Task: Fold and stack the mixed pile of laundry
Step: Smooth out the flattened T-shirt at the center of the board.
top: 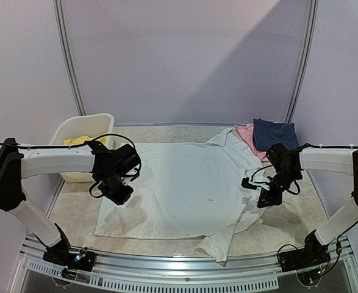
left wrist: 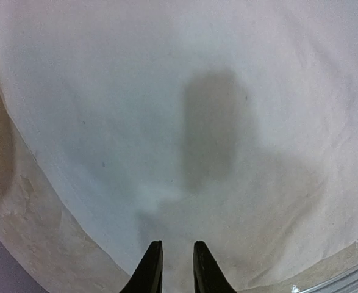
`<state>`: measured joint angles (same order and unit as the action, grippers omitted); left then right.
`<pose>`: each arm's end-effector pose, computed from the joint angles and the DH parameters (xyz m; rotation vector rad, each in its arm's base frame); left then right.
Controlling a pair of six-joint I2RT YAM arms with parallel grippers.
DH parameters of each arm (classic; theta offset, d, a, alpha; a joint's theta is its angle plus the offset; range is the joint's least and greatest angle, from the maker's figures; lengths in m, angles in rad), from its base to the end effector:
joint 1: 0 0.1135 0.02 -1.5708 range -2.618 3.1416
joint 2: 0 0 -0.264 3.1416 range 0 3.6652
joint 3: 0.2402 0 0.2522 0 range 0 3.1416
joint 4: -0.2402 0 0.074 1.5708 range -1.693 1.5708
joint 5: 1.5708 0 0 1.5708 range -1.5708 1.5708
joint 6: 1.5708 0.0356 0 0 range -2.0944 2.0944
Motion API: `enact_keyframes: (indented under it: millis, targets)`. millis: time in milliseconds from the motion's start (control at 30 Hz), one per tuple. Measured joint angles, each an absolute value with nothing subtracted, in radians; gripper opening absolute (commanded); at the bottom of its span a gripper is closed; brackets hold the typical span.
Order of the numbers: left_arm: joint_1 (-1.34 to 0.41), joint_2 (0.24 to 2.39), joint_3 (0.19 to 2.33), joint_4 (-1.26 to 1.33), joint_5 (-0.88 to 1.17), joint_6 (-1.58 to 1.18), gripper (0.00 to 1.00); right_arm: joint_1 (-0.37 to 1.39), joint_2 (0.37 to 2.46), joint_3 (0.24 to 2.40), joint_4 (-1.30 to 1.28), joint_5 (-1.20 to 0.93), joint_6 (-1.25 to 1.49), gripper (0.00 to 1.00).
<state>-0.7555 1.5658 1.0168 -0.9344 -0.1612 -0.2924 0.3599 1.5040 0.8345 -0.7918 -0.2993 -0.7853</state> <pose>0.1993 -0.1799 0.1921 0.6741 2.9049 0.1433 0.2242 0.0956 0.1646 -1.6164 2.4626 0.4000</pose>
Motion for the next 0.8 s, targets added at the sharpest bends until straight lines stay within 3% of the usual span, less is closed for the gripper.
enact_keyframes:
  millis: [233, 800]
  targets:
    - [-0.756, 1.637, 0.982, -0.9, -0.179, -0.308, 0.12, 0.353, 1.553, 0.795, -0.73, -0.195, -0.844, 0.08]
    - [-0.755, 1.637, 0.933, -0.895, -0.199, -0.313, 0.1, 0.09, 1.534, 0.81, -0.742, -0.087, -0.947, 0.09]
